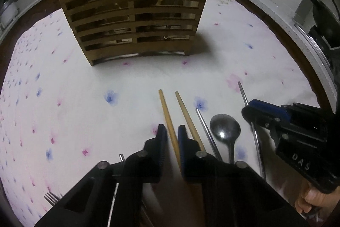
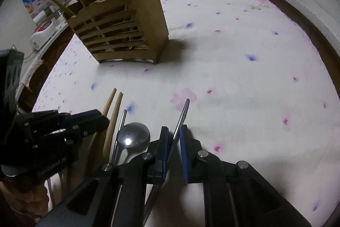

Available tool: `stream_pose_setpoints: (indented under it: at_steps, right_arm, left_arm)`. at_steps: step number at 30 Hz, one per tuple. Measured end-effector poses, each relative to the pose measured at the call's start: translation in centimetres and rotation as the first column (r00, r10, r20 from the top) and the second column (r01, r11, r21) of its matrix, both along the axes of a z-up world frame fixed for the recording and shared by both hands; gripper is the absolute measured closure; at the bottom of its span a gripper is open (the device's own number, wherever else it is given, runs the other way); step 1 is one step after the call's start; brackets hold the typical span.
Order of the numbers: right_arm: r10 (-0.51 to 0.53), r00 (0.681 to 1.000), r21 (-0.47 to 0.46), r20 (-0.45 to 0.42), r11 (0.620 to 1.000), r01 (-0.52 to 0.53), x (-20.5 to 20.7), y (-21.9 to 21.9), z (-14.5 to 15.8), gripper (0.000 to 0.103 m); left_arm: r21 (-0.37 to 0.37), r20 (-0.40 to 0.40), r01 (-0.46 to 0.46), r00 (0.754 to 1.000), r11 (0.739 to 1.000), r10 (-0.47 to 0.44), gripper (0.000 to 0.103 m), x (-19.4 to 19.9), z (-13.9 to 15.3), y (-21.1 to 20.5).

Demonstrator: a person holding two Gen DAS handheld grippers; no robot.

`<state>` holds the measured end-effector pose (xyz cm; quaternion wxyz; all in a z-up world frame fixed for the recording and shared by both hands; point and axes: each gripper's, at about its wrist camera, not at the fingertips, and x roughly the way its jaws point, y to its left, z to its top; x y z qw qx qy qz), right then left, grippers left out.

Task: Organize utensils
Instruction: 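Grasp a metal chopstick with the right tool while the left tool grasps a wooden chopstick, then lift both held chopsticks and carry them over the wooden holder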

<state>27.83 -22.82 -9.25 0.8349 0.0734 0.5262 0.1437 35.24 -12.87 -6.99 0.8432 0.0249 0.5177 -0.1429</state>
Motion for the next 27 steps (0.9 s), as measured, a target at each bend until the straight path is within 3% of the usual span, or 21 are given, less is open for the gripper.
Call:
stream_pose_setpoints:
  at_steps: [5, 8, 19, 27]
  right_arm:
    - [-0.017, 1.000, 0.035, -0.006, 0.999, 0.017, 0.0, -0.6, 0.1, 0.096]
    - [-0.022, 1.000, 0.093, -0.007, 0.995, 0.023, -0.6, -1.0, 0.7, 0.098]
    - [-0.028, 0.989, 0.169, 0.146, 0.986, 0.003, -4.9, -2.0, 7.9, 0.098]
    - [-0.027, 0.967, 0.177, 0.253, 0.984, -0.019, -7.6, -1.9, 12.3, 0.098]
  left_arm:
    - [-0.007, 0.001, -0.012, 1.000, 1.000, 0.012, 0.099, -0.4, -0.1, 0.0]
    - [-0.076, -0.009, -0.026, 1.000, 0.997, 0.025, 0.099, -0.9, 0.5, 1.1]
    - [-0.254, 0.137, -0.061, 0.986, 0.965, 0.098, 0.099, -7.1, 7.5, 6.1]
    - [-0.316, 0.233, -0.055, 0.963, 0.947, 0.134, 0.099, -12.8, 11.7, 9.6]
